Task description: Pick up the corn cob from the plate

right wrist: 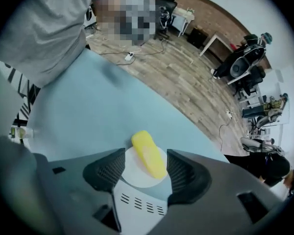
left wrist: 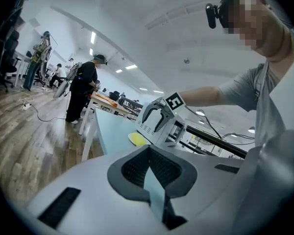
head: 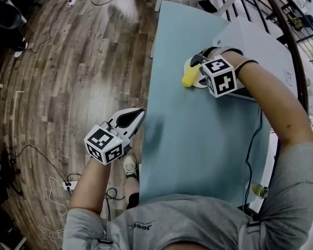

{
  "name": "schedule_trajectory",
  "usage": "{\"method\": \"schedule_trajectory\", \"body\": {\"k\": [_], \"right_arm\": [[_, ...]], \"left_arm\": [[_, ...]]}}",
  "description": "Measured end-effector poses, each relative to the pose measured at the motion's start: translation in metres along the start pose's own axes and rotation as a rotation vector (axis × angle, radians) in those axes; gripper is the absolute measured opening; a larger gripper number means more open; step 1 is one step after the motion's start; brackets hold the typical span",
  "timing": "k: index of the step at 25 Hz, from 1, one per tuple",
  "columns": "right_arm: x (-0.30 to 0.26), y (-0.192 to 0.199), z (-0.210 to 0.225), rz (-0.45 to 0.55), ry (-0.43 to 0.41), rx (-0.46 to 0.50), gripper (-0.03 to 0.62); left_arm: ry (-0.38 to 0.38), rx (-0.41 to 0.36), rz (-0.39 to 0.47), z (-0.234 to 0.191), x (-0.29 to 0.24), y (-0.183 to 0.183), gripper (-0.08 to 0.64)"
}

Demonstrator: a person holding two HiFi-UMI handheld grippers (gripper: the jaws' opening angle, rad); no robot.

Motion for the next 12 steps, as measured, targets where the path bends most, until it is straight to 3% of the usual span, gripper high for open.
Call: {"method": "schedule_trajectory", "body": {"k": [12], "right_arm": [[-0.082, 0.027, 0.009, -0.138, -0.044, 0.180, 0.310]], "left_arm": [[0.031, 0.046, -0.057, -0.016, -0.019, 0.045, 0.018]]}}
Point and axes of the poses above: the fingertips, and each gripper's own axes: x backward along the fingers, z to its right, y out of its underside, the point moved 1 cm from there along x, backward along the fingers, and after that the axes turned 4 degrees about -z, right-handed, at the moved point
